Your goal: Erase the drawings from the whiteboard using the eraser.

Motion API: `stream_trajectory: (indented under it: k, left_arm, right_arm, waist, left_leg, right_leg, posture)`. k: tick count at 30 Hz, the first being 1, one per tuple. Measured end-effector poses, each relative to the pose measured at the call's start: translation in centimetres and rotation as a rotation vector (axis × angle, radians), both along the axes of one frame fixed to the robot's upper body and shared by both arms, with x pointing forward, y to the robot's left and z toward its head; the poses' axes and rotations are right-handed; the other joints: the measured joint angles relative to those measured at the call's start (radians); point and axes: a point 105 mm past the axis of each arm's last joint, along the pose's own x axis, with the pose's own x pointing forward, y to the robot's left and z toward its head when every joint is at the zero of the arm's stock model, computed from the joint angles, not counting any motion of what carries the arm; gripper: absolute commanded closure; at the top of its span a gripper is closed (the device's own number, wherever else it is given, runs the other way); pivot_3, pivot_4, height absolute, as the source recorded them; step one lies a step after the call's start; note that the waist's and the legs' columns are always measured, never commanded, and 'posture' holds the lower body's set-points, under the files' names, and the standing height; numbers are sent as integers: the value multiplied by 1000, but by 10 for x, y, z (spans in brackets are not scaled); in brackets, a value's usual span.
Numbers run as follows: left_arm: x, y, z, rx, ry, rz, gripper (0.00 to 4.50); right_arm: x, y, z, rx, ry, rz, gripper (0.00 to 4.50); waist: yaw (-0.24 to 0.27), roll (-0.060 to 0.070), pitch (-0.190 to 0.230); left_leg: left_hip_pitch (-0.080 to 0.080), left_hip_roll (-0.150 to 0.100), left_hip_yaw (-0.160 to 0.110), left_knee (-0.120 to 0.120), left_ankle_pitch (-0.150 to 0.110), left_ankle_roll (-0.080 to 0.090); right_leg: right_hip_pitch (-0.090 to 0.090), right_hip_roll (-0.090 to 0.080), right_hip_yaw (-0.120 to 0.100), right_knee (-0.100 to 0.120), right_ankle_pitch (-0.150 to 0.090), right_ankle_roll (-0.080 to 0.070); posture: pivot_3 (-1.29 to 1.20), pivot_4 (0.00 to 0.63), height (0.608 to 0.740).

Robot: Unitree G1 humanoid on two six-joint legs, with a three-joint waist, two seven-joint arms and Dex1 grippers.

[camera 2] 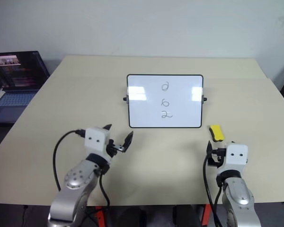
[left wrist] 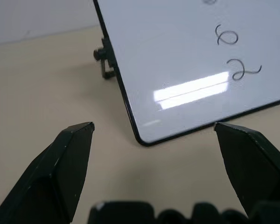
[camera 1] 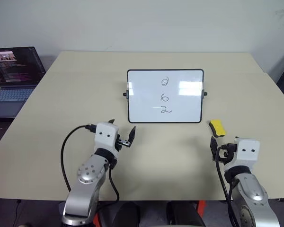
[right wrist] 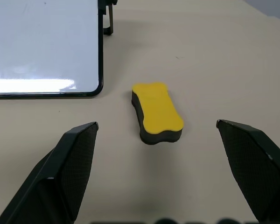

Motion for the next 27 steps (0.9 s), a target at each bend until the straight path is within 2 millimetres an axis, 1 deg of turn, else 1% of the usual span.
stream_trajectory:
  k: [2,5,9,13,14,16,20,23,27]
  left_arm:
    - [6,3,12,11,-5,-35,0]
    - [13,-1,32,10,22,-155,0]
    - [13,-19,53,39,103,-366,0]
    - [9,-33,77,90,124,-514,0]
    - [7,-35,80,105,131,-537,0]
    - [4,-36,80,132,163,-573,0]
    - [-3,-38,72,163,236,-631,0]
    - [-6,-36,70,185,257,-642,0]
    - [-7,-33,64,186,274,-632,0]
  right_arm:
    - [0,0,0,2,0,-5,50]
    - [0,0,-2,5,5,-7,50]
    - [3,0,-2,7,2,-6,50]
    - [6,1,-2,9,-6,3,50]
    - [7,1,-3,11,-3,5,50]
    - [7,1,-5,12,2,7,50]
    - [8,2,-6,14,4,12,50]
    - [11,2,-5,14,-10,15,50]
    - [15,3,-8,9,3,32,50]
  waist:
    - [0,0,0]
    - [0,0,0]
    - [-1,0,0]
    - [-2,0,0]
    - [-2,0,0]
    - [-5,0,0]
    - [-4,1,0]
    - [-4,1,1]
    - [-3,1,1]
  left_leg:
    - [0,0,0,0,0,0]
    - [0,0,0,0,0,0]
    - [0,0,0,0,0,0]
    - [0,0,0,0,0,-1]
    - [0,0,0,0,0,-1]
    - [0,0,0,-1,0,-1]
    - [0,0,0,-1,1,-1]
    - [0,0,0,0,1,-1]
    - [0,0,0,0,0,-1]
  right_leg:
    - [0,0,0,0,0,0]
    - [0,0,0,0,0,0]
    - [0,0,-1,0,0,0]
    - [0,0,0,0,0,0]
    - [0,0,0,0,0,0]
    - [-1,0,0,0,0,0]
    - [-1,0,0,0,0,0]
    - [-1,0,1,0,0,0]
    - [-1,0,1,0,0,0]
  posture:
    - [0,150,740]
    - [0,150,740]
    - [0,150,740]
    - [0,150,740]
    - [0,150,740]
    - [0,150,740]
    - [0,150,740]
    - [0,150,740]
    - [0,150,740]
